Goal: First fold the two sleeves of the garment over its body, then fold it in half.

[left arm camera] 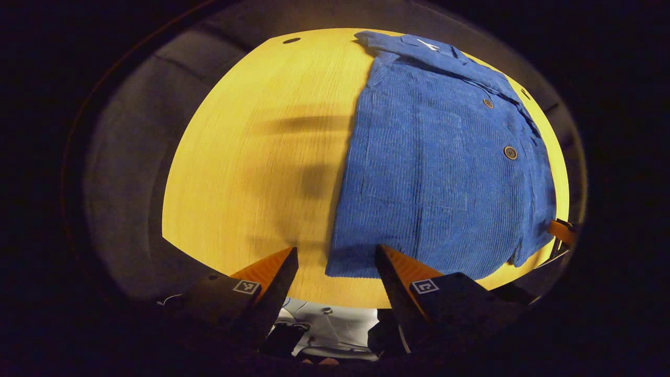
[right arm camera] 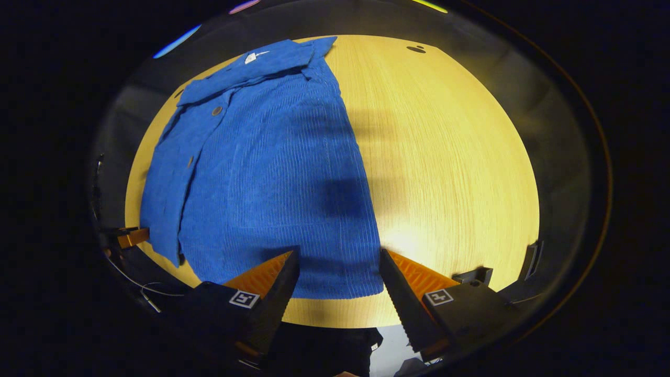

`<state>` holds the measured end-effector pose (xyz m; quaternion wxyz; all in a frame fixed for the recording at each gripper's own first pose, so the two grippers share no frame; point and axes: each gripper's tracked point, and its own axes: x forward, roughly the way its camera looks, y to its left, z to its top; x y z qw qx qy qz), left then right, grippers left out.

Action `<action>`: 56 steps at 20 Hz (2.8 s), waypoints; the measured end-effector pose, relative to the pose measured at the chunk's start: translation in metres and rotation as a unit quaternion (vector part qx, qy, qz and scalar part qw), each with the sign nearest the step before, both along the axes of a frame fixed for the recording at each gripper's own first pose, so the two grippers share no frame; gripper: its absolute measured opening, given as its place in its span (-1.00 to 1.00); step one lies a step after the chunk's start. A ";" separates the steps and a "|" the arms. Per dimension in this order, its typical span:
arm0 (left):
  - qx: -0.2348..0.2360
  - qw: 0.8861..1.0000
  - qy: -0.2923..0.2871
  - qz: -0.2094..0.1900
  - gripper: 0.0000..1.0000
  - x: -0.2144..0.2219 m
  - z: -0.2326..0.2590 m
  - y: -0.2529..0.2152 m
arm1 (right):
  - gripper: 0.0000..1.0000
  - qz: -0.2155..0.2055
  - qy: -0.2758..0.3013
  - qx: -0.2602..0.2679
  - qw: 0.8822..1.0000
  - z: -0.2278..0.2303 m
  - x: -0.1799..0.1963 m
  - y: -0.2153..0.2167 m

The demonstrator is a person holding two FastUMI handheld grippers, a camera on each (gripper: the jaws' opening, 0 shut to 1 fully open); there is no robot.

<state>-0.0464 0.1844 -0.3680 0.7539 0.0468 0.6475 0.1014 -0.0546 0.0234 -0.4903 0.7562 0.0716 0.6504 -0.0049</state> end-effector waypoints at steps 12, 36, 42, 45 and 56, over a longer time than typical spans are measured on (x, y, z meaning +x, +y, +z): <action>0.023 0.996 0.002 -0.087 -0.98 0.004 -0.013 -0.035 | -0.82 -0.004 0.028 0.051 0.998 -0.001 -0.001 0.026; -0.160 0.960 -0.228 -0.036 -1.00 0.332 0.230 0.012 | -0.84 -0.092 -0.260 0.102 0.956 0.250 0.402 0.012; -0.088 0.964 -0.247 -0.040 -1.00 0.460 0.142 0.023 | -0.84 -0.095 -0.249 0.074 0.961 0.111 0.525 0.006; -0.071 0.976 -0.202 -0.029 -1.00 0.470 0.112 0.005 | -0.84 -0.102 -0.205 0.071 0.971 0.042 0.539 0.006; -0.125 0.933 -0.338 0.020 0.69 0.478 0.177 -0.015 | 0.94 -0.130 -0.342 0.124 0.922 0.104 0.583 -0.024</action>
